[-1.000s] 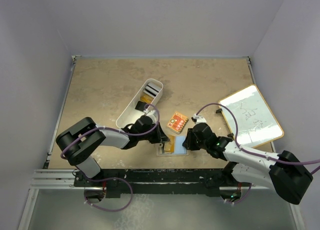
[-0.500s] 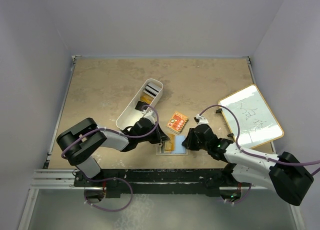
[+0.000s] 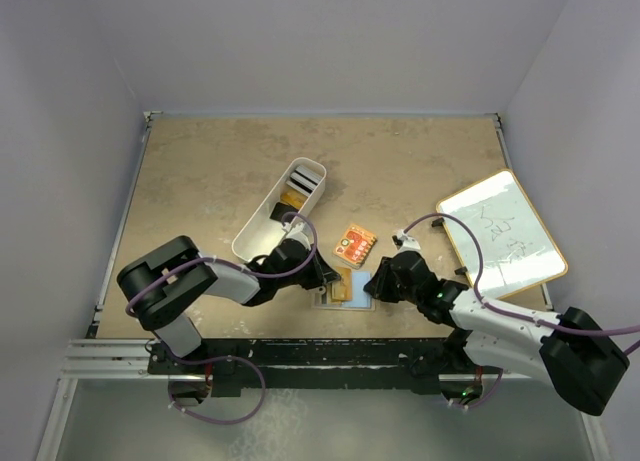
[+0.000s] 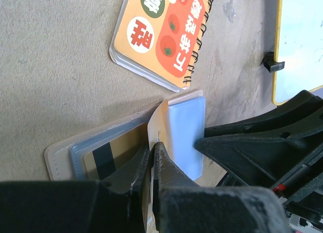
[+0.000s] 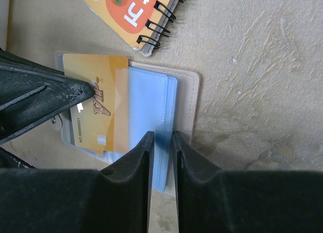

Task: Put the credit cards into the card holder
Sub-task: Insert the credit card into the card holder.

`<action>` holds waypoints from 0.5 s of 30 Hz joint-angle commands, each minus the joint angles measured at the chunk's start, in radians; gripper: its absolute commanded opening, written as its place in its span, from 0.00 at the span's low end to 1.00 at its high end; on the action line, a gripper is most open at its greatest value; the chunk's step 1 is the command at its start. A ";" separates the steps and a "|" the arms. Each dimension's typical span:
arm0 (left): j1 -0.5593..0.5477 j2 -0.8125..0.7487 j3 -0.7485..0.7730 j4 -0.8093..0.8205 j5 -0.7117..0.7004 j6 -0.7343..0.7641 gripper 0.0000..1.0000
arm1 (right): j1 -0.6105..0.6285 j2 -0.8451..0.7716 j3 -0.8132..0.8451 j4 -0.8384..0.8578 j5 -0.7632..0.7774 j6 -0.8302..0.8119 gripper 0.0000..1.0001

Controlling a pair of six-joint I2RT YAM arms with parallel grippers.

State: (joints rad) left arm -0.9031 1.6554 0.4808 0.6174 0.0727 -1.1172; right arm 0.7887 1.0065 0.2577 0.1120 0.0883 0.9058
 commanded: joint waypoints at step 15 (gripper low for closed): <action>-0.025 0.009 -0.015 -0.138 0.053 -0.002 0.00 | 0.004 -0.019 -0.013 -0.039 0.001 0.024 0.23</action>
State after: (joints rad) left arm -0.9066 1.6566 0.4828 0.5980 0.0963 -1.1419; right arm 0.7891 0.9947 0.2558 0.1009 0.0875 0.9138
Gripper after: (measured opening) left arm 0.003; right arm 0.233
